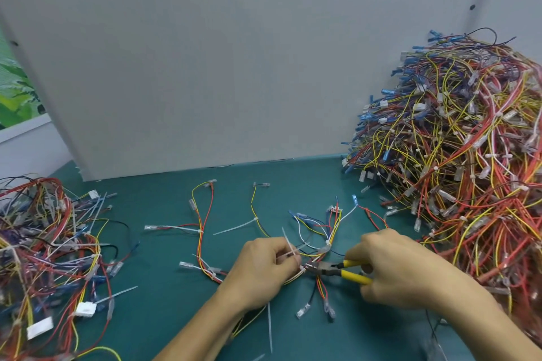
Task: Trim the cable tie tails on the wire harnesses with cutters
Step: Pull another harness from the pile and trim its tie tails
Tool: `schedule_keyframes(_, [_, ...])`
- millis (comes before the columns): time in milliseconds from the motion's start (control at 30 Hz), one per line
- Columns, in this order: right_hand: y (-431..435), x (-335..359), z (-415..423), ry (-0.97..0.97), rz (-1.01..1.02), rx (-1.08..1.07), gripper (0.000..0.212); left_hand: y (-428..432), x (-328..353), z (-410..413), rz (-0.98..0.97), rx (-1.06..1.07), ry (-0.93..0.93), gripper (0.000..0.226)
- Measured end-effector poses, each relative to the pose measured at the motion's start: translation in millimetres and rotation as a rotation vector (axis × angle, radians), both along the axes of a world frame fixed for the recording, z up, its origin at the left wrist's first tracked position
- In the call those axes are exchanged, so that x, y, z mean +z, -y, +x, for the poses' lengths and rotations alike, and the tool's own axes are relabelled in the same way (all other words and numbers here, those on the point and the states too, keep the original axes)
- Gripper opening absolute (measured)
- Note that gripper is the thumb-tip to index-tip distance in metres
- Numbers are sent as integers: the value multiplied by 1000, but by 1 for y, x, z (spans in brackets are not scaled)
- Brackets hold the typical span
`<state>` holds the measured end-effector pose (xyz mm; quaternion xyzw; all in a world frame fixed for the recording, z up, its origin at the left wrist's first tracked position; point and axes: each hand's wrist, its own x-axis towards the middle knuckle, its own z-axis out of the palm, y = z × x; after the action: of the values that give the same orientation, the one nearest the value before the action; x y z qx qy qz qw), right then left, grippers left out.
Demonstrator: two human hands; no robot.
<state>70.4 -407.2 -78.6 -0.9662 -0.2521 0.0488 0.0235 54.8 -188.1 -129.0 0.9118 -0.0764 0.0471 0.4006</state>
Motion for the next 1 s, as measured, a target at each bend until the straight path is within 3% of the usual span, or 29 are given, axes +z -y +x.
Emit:
schedule_keyframes(200, [-3, -4, 0, 33, 4, 25, 29, 0, -1, 0, -32, -3, -10, 14])
schedule_keyframes(400, [-6, -1, -3, 51, -39, 31, 12, 1, -1, 0, -25, -8, -8, 13])
schedule_keyframes(533, [-8, -1, -3, 83, -48, 24, 28, 0, -1, 0, -26, -12, -19, 12])
schedule_keyframes(667, [-9, -1, -3, 98, -59, 24, 30, 0, -1, 0, -44, -17, -35, 13])
schedule_keyframes(1000, [-12, 1, -7, 120, -157, 13, 8, 2, 0, 0, -26, -7, 0, 34])
